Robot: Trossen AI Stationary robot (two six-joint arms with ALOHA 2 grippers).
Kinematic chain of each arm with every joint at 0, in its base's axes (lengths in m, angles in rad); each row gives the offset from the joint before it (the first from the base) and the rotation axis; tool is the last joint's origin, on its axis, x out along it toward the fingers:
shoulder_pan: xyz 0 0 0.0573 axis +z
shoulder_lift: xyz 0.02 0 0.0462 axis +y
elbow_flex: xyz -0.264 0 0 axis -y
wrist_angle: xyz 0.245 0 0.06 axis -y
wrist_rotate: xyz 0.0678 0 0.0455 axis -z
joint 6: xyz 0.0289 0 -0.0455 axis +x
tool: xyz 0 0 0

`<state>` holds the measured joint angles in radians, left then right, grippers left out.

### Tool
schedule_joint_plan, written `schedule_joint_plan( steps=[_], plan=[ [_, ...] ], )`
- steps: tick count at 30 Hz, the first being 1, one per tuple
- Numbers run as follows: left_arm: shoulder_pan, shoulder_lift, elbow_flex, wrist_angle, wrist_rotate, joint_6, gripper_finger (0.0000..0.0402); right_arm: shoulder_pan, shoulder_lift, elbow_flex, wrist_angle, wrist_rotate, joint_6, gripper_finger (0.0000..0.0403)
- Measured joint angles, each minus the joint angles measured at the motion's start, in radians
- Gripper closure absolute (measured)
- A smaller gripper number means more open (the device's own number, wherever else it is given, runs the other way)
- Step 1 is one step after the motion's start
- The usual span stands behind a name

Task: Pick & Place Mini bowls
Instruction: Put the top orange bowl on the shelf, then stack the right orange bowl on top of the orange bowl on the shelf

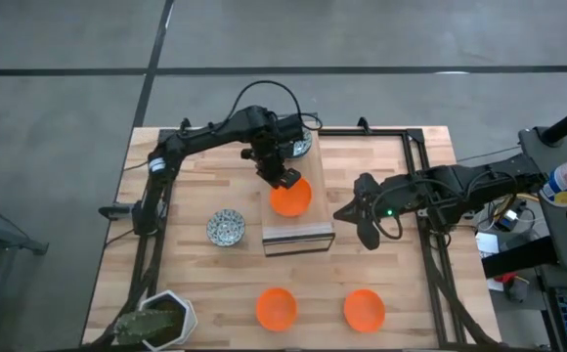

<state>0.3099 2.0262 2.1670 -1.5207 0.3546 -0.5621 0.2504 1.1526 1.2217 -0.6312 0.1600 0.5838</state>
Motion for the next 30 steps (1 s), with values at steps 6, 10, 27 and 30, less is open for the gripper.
schedule_joint_plan(
  steps=[6,10,27,30],
  plan=[
    [-0.001,-0.001,-0.01,-0.001,-0.004,-0.017,0.0392,0.0,0.0,0.0,-0.001,0.0,-0.016,0.0385],
    [-0.002,-0.001,-0.011,0.002,-0.005,-0.013,0.0367,0.0,0.0,0.0,0.0,0.0,-0.019,0.0385],
    [-0.002,-0.039,0.058,0.013,0.018,0.018,0.0339,0.0,-0.005,0.0,-0.039,-0.042,0.029,0.0385],
    [-0.002,-0.058,0.058,0.013,0.02,0.041,0.0339,0.0,-0.005,0.0,-0.108,-0.066,0.109,0.0385]
  ],
)
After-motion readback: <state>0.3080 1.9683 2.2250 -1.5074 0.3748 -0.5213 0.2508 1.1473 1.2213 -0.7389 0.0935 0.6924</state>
